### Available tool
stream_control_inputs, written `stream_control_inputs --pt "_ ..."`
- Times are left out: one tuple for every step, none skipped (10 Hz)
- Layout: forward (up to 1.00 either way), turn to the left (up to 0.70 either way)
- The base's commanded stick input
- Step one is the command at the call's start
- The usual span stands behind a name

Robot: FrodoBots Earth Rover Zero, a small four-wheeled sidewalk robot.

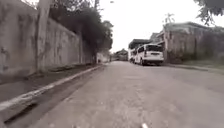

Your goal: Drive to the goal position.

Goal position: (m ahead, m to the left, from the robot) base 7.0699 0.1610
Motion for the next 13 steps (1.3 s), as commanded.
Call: stream_control_inputs --pt "1.00 -0.27" --pt "1.00 -0.27" --pt "1.00 -0.27" --pt "1.00 -0.27" --pt "1.00 -0.25" --pt "1.00 0.00" --pt "1.00 0.00" --pt "1.00 0.00" --pt "1.00 0.00" --pt "1.00 0.00" --pt "1.00 0.00" --pt "1.00 0.00" --pt "1.00 0.00"
